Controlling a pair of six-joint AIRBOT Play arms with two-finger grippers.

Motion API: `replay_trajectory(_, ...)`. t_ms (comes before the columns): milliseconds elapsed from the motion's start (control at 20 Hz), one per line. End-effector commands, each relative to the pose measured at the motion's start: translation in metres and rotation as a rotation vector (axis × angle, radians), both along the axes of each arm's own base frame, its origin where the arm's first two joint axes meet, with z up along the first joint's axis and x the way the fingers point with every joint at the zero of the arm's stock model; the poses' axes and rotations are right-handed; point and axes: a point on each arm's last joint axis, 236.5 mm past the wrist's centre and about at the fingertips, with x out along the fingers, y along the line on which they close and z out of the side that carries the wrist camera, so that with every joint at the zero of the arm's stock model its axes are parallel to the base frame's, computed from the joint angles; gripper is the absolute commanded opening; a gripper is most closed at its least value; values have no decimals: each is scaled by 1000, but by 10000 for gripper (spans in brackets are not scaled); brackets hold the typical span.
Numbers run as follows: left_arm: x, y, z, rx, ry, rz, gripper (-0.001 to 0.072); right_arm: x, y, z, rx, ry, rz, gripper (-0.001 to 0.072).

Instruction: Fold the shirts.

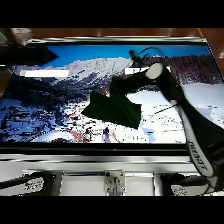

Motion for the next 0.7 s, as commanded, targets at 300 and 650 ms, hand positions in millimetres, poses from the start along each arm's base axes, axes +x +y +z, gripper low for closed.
replay_trajectory(300,-101,40,80,119,-103,25,41,25,97,-68,257,128,-201,449)
replay_trajectory(650,-99,40,59,107,-51,20,41,-1,51,-57,104,129,-13,511)
